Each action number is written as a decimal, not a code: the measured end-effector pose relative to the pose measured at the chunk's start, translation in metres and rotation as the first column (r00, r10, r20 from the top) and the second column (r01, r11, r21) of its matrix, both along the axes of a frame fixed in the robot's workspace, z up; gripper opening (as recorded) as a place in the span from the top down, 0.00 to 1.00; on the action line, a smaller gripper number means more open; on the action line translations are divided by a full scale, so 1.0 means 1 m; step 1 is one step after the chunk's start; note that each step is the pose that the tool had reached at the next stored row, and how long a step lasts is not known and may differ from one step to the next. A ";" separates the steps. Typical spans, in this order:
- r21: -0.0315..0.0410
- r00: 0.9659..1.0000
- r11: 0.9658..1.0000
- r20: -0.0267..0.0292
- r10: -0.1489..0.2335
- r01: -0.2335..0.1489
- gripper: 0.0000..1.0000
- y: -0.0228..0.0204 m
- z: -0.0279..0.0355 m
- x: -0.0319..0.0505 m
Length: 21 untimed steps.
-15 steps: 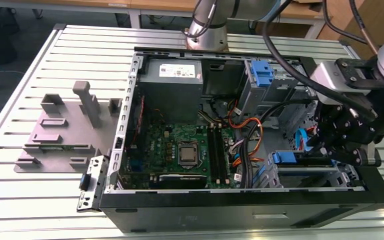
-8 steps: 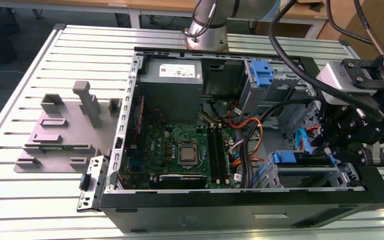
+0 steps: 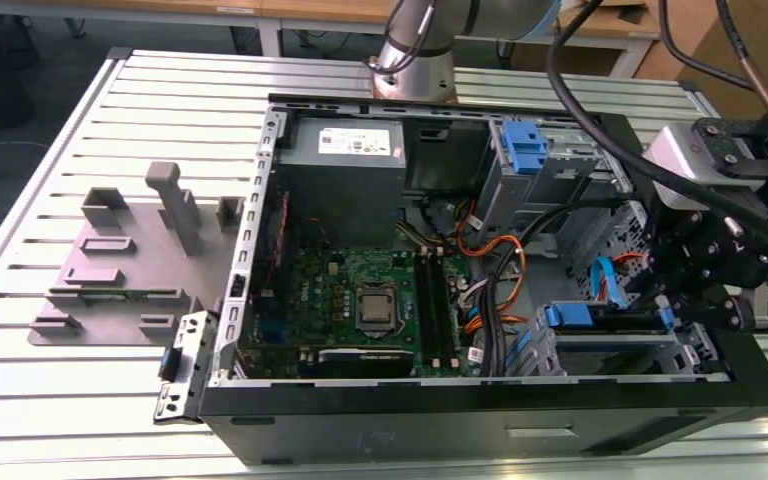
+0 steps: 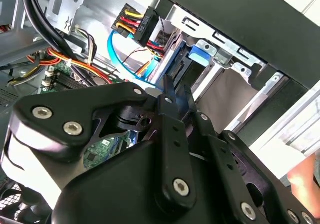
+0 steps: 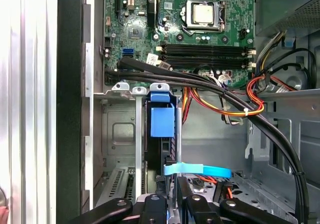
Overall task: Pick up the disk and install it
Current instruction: 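Insert the first disk wire, then insert the second disk wire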
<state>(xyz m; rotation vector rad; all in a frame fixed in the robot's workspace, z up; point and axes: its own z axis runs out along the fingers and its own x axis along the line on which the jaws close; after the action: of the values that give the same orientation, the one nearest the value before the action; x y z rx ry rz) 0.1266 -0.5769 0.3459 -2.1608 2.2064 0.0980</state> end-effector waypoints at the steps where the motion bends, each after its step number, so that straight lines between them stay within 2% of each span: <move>1: 0.000 1.000 1.000 0.000 0.000 0.000 0.77 0.0000 0.0003 0.0001; 7: 0.000 1.000 1.000 -0.001 -0.002 0.002 0.77 0.0000 0.0029 0.0002; 21: 0.000 1.000 1.000 -0.001 -0.004 0.004 0.77 0.0000 0.0031 0.0002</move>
<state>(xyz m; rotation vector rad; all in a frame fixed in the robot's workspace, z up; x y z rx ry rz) 0.1267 -0.5769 0.3490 -2.1564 2.2114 0.0989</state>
